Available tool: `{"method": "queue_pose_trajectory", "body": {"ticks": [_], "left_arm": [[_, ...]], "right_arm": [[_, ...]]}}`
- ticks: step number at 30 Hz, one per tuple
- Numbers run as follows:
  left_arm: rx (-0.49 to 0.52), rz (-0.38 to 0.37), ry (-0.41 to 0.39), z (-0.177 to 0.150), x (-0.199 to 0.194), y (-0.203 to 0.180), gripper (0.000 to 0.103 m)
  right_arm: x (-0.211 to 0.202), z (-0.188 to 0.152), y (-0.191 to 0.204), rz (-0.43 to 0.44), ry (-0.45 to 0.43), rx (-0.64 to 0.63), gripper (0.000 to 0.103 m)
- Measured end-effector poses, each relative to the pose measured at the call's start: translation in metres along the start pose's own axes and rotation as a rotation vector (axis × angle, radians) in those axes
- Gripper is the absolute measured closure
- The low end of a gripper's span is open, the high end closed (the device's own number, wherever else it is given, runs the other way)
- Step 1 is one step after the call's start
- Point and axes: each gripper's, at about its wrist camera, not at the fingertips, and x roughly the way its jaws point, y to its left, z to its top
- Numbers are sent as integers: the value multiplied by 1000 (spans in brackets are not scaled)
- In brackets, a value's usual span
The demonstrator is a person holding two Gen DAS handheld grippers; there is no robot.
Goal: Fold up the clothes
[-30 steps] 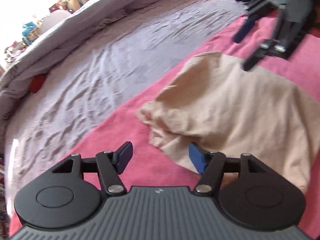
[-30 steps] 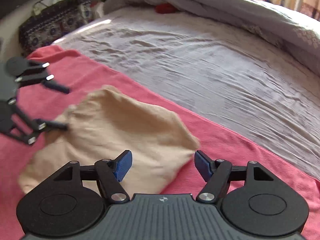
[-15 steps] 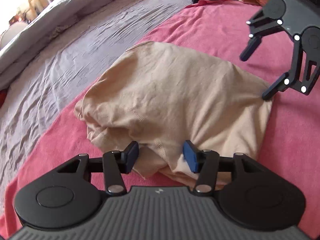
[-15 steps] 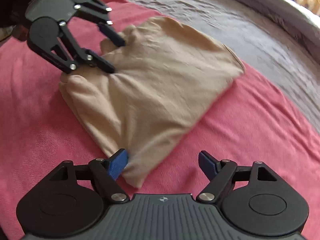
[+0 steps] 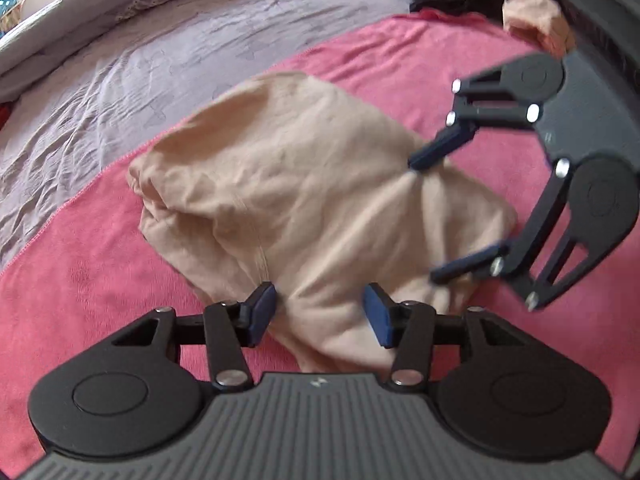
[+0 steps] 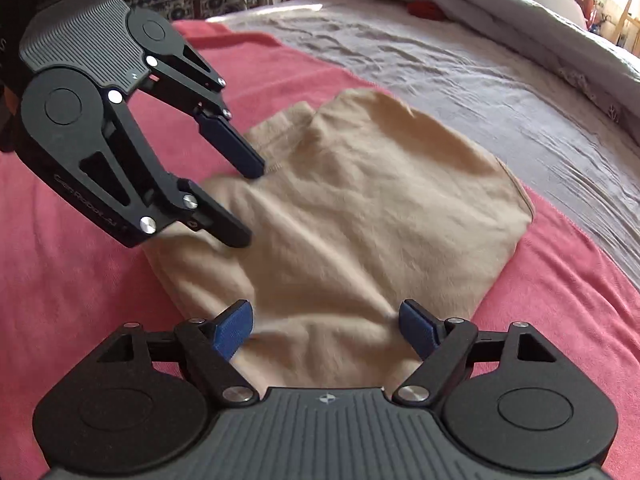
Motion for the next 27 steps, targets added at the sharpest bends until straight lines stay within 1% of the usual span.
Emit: {"method": "queue_pose_trajectory", "body": {"ticks": [1, 2, 3, 4, 5, 7, 9, 10, 11, 12, 13, 15, 16, 17, 18, 19, 20, 21, 22, 24, 25, 26, 27], "left_arm": [[14, 18, -19, -9, -2, -3, 46], [-10, 19, -35, -17, -5, -2, 46], [-54, 11, -25, -20, -7, 3, 46], [-98, 3, -16, -23, -10, 8, 45], [-130, 0, -7, -25, -12, 12, 42], [-126, 29, 4, -25, -19, 14, 41], [-102, 75, 7, -24, -28, 14, 41], [-91, 104, -1, -23, -33, 14, 41], [-90, 124, -15, -21, -39, 15, 44], [-97, 132, -33, -18, -45, 15, 45], [-114, 117, -57, -15, -50, 16, 45], [-130, 70, -96, -7, -53, 14, 45], [-120, 51, -104, -4, -51, 9, 44], [-103, 33, -106, -1, -46, 4, 44], [-87, 16, -102, 0, -41, -2, 44], [-72, 1, -85, -1, -34, -9, 44], [-53, -5, -53, -5, -26, -16, 44], [-30, 7, -11, -10, -16, -23, 43], [-22, 22, -1, -18, -12, -27, 43], [-65, 30, -44, -34, -13, -27, 42], [-120, 17, -33, -36, -13, -22, 41], [-152, 11, -14, -38, -14, -19, 38], [-151, 14, 2, -40, -16, -19, 36]], "right_arm": [[-3, -7, -1, 0, 4, 5, 22], [-6, -15, -2, 1, 8, 9, 22], [-8, -22, -7, 4, 43, 46, 18], [-10, -29, -12, 7, 89, 93, 18], [-15, -32, -16, 3, 96, 126, 18], [-28, -35, -24, -10, 87, 184, 18], [-40, -38, -32, -23, 78, 243, 22], [-47, -40, -35, -29, 74, 272, 22], [-53, -42, -39, -36, 69, 301, 22], [-56, -37, -39, -28, 43, 302, 25], [-59, -29, -37, -16, 9, 294, 27], [-58, -16, -32, 11, -41, 282, 37], [-52, -9, -29, 27, -54, 279, 42], [-44, -4, -27, 53, -53, 284, 52], [-36, -3, -24, 62, -39, 292, 55], [-29, -3, -20, 65, -24, 300, 55], [-18, -6, -16, 68, 11, 304, 56], [-11, -14, -11, 63, 43, 301, 56], [-11, -22, -5, 51, 22, 285, 56], [-15, -29, 2, 32, 6, 267, 56], [-18, -30, 3, 34, 16, 270, 56], [-21, -30, 4, 38, 28, 274, 56], [-24, -31, 5, 44, 42, 270, 56]]}}
